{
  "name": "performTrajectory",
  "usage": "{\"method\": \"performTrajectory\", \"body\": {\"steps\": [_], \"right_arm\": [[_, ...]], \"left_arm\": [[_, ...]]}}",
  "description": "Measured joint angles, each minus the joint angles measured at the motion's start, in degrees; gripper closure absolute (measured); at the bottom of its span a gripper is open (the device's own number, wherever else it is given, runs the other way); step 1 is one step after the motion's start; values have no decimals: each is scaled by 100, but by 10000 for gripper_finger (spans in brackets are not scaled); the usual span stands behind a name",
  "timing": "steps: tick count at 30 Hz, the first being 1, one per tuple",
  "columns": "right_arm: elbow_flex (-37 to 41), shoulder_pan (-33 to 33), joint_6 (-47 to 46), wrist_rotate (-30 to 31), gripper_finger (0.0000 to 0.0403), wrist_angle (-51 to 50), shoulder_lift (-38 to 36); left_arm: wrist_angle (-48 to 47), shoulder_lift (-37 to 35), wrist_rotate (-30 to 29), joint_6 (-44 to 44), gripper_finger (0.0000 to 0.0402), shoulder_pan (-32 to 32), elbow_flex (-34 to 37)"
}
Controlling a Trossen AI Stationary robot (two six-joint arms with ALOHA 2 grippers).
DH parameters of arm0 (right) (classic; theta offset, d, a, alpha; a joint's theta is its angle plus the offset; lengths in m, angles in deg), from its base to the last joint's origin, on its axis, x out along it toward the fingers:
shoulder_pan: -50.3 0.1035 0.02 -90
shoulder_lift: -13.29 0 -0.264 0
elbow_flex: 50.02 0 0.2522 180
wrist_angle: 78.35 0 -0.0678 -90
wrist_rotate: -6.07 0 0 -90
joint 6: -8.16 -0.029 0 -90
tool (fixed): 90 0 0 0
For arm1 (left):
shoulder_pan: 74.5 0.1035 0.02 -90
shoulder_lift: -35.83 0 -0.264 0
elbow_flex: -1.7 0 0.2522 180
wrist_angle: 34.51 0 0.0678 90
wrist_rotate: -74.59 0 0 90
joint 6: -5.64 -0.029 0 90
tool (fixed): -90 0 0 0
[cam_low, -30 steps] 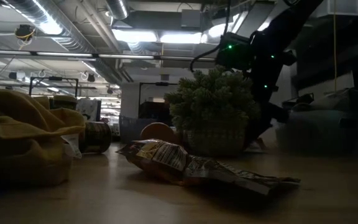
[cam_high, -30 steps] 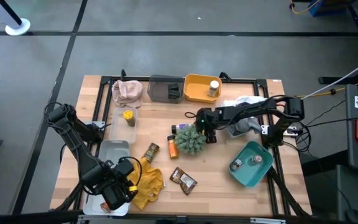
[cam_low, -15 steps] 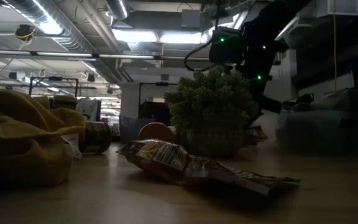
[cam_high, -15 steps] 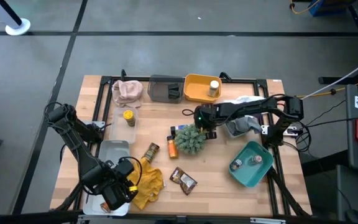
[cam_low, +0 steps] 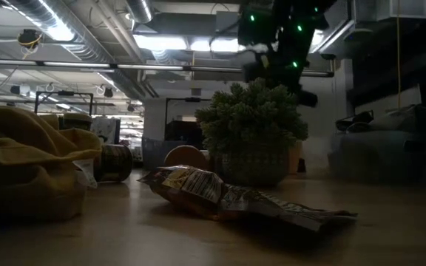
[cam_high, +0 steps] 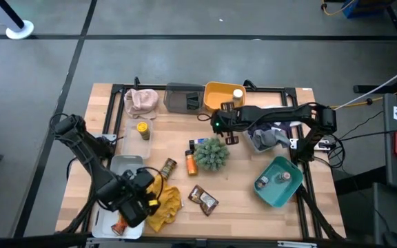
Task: Sort spices by type
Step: Put the orange spice pack into the bottom white bin
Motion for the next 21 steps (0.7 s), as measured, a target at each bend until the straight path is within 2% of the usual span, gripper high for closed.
{"method": "performTrajectory", "body": {"steps": [6,12,15,21], "right_arm": [[-719,4,0,-7,367,-79,-2],[-1113,4,2,-184,366,104,-7],[-1132,4,38,-451,377,361,-9],[-1133,4,146,-1314,373,739,-9]], "left_arm": [[-22,0,-1298,-312,199,513,0],[-15,0,-2467,-1735,199,1128,1],[22,0,-2571,-2195,199,1493,0],[27,0,-2547,-2410,199,2189,0]]}}
